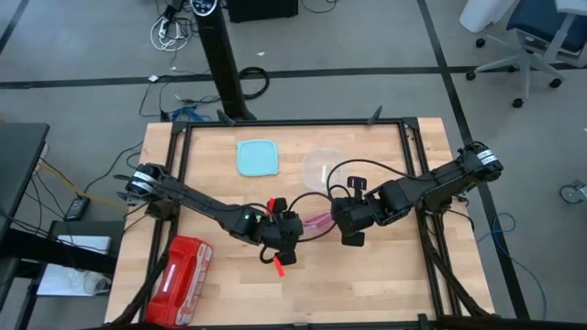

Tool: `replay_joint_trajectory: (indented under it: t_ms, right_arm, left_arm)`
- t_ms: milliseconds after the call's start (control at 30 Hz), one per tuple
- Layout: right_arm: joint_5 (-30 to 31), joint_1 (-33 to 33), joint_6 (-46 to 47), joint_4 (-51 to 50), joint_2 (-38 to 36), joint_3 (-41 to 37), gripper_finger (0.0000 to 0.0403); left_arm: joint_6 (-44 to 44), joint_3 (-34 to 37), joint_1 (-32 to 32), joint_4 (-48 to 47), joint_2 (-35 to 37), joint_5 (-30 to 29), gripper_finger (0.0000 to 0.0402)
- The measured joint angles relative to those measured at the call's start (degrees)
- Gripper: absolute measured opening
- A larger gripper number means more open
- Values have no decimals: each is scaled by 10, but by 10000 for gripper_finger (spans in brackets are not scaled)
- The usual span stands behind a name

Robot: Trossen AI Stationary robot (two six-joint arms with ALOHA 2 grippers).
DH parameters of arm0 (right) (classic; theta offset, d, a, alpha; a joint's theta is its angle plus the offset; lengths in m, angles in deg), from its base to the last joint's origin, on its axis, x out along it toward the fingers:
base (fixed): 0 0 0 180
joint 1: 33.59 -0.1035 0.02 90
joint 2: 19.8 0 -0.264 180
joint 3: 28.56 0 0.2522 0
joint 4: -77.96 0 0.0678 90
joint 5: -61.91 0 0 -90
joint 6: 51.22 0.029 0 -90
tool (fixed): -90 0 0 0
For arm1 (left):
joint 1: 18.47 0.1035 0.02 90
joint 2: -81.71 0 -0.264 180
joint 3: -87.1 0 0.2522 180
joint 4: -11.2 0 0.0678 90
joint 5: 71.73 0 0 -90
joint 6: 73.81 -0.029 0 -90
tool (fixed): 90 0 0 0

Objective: Roll bandage
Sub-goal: Close the transparent zip bag

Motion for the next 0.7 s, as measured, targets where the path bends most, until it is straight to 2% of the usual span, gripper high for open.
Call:
replay_joint_trajectory:
  t_ms: [200,300,400,633,700]
  right_arm:
    - [0,1,0,0,0,0,0]
    - [1,1,-1,1,0,0,0]
    - [1,1,-2,5,0,0,0]
    - [1,1,-5,11,0,0,0]
    - [1,1,-5,10,0,0,0]
  left_arm:
    - [-5,0,-4,14,0,-11,211]
    - [-7,0,-4,14,0,-19,191]
    - [-18,0,-4,17,-1,-26,149]
    - [-36,0,-2,14,-2,-30,22]
    - [-43,0,-2,6,-2,-32,12]
